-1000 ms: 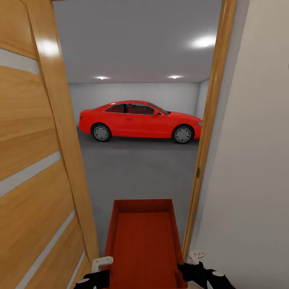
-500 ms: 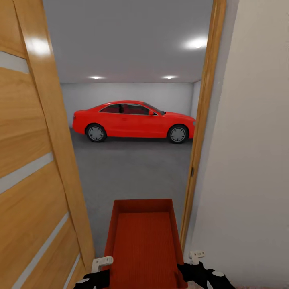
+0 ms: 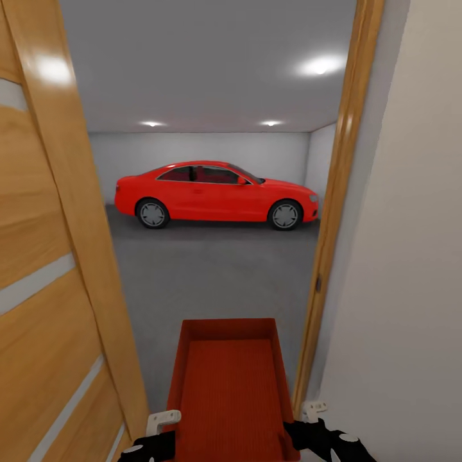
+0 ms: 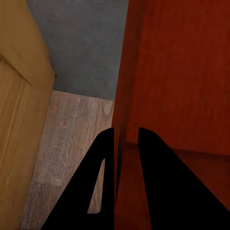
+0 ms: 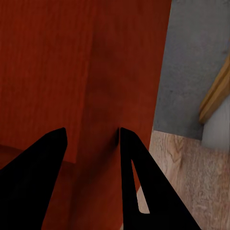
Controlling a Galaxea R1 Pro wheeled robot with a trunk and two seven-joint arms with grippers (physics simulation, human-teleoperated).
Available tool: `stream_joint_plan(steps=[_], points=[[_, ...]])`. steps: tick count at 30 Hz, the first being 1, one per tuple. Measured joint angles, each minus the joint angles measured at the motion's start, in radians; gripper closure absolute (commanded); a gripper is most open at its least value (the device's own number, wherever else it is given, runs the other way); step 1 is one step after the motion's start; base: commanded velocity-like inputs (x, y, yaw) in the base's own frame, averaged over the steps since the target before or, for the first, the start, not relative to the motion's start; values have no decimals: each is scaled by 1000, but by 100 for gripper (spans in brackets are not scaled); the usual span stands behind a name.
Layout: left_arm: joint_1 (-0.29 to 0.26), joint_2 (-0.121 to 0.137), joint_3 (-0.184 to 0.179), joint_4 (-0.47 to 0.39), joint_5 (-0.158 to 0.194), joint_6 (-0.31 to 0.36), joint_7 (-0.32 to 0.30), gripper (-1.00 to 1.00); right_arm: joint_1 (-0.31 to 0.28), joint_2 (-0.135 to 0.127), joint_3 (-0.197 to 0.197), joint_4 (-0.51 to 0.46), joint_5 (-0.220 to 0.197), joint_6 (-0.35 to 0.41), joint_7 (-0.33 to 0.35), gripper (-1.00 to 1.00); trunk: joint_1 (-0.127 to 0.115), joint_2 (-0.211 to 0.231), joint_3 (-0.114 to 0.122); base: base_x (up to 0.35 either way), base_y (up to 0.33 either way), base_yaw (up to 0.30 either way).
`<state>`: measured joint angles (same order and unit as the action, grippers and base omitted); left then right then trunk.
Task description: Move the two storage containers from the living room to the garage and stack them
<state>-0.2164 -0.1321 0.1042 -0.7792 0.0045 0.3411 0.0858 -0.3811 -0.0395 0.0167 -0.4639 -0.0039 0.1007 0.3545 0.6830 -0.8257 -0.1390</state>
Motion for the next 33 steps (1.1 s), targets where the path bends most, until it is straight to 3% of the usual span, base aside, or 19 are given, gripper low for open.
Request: stream_joint_plan(steps=[17,33], points=[[0,-1,0,0,-1,0,1,100,0,-1,-3,0,3,0,2,100,1,0,0,32,1,0],[0,-2,1,0,-2,0,1,100,0,-2,-1,0,1,0,2,100,0,0,0,301,0,0]])
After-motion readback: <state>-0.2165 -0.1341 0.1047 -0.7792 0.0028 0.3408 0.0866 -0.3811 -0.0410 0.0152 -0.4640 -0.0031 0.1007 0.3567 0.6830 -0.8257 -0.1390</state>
